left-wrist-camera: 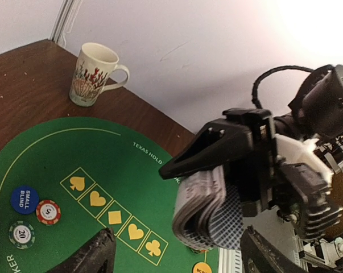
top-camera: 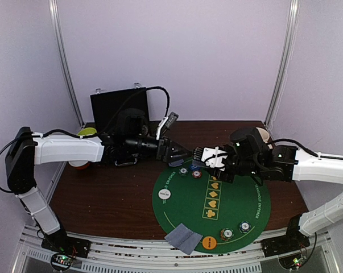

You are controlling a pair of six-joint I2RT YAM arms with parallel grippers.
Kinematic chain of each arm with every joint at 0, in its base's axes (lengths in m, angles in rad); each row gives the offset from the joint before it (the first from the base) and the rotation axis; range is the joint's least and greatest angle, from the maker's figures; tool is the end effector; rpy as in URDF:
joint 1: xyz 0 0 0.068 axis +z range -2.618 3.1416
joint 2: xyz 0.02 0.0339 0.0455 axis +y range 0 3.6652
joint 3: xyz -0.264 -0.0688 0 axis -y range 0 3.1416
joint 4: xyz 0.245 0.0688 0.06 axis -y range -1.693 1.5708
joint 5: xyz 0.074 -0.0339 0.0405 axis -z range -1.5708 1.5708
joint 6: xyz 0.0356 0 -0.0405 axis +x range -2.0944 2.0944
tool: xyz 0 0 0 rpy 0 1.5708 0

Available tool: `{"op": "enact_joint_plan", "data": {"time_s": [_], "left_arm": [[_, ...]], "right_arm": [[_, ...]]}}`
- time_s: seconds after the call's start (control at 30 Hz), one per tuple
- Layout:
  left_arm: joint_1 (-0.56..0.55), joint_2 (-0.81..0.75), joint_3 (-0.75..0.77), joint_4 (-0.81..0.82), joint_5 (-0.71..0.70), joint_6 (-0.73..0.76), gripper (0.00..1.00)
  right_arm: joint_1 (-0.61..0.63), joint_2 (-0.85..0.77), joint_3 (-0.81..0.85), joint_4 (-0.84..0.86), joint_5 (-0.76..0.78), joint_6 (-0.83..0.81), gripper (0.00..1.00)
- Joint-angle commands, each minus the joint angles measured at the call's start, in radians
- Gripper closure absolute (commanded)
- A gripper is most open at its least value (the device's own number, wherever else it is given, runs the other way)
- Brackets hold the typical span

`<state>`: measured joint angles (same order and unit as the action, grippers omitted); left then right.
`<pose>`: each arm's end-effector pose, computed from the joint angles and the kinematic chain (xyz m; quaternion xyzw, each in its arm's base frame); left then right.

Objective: Distribute texas hold em gaming equipment
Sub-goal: Pick up the poker card from the face-down deck piles.

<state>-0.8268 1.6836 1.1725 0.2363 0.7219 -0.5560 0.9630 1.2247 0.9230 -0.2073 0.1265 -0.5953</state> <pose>0.2466 -0.3027 0.2810 0.3119 0.7103 -0.5770 0.2555 0.1622 0.2254 0.2931 -0.5820 0.6348 0.0388 0.5067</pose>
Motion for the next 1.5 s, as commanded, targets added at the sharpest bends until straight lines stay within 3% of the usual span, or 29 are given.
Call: {"op": "enact_joint_plan", "data": {"time_s": [0.0,0.33,0.47,0.83,1.23,1.37,1.47], "left_arm": [[-0.013,0.029,0.043,0.061,0.022,-0.032,0.24],[-0.032,0.07,0.056,0.103,0.034,-0.06,0.2],[-0.045,0.086,0.089,0.043,-0.045,-0.037,0.21],[-0.067,0.056,0.167,-0.211,-0.228,0.169,0.53],[-0.068,0.02,0.165,-0.247,-0.245,0.208,0.59],[-0.067,0.004,0.168,-0.258,-0.232,0.216,0.77],[-0.067,-0.007,0.167,-0.261,-0.212,0.228,0.78]], "right_arm": [[0.006,-0.006,0.011,0.02,-0.005,0.009,0.57],[0.008,0.013,0.01,0.035,-0.008,0.005,0.57],[0.007,0.017,0.013,0.042,-0.01,0.006,0.57],[0.007,-0.002,0.005,0.036,0.012,0.003,0.57],[0.007,-0.002,0.007,0.025,0.028,0.002,0.57],[0.007,-0.004,0.007,0.023,0.034,0.001,0.57],[0.007,-0.003,0.005,0.022,0.039,0.0,0.57]]}}
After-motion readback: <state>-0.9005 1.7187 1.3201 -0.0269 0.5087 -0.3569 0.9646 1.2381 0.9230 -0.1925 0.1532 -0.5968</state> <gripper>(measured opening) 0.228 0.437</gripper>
